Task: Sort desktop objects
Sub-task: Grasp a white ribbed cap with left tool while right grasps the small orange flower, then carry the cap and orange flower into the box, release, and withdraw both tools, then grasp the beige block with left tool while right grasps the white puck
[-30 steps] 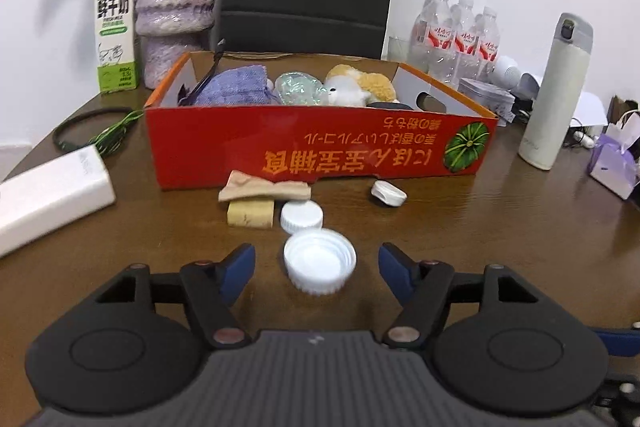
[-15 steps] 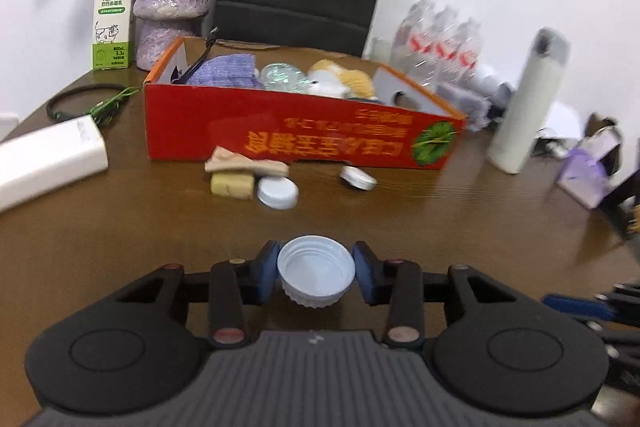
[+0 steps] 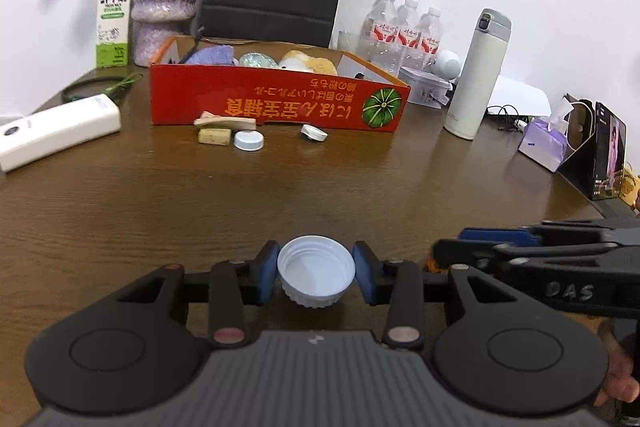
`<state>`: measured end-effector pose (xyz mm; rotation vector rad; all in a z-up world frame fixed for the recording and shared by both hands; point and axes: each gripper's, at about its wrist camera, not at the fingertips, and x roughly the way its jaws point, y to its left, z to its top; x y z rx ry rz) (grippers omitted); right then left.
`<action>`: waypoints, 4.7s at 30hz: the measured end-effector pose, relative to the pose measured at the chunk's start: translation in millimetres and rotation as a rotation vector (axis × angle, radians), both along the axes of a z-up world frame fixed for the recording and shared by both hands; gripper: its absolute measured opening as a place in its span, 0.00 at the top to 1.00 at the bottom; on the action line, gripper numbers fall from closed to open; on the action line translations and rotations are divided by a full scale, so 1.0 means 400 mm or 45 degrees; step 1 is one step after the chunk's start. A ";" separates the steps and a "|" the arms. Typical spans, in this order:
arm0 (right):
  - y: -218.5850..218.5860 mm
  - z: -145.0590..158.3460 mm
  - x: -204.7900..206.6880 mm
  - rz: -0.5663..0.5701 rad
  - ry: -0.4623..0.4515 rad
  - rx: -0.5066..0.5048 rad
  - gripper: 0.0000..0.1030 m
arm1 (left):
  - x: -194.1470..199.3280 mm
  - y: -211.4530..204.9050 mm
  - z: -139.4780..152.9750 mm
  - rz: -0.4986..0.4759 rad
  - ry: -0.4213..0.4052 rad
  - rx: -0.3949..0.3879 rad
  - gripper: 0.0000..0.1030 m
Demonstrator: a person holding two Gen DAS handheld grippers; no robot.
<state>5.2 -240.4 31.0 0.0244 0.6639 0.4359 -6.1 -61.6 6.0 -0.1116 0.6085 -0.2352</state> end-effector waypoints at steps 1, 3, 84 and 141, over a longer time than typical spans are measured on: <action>0.016 -0.006 0.001 -0.004 -0.003 -0.033 0.66 | -0.010 0.003 0.001 0.005 -0.003 0.003 0.60; 0.045 -0.024 0.007 -0.065 -0.002 -0.134 0.72 | -0.023 0.009 0.001 0.014 0.000 0.004 0.60; 0.003 -0.003 -0.074 -0.112 -0.078 -0.052 0.24 | -0.103 0.072 0.010 0.228 -0.033 0.253 0.00; 0.098 0.014 0.017 -0.023 -0.103 0.031 0.79 | 0.016 0.184 0.077 0.163 0.079 -0.334 0.92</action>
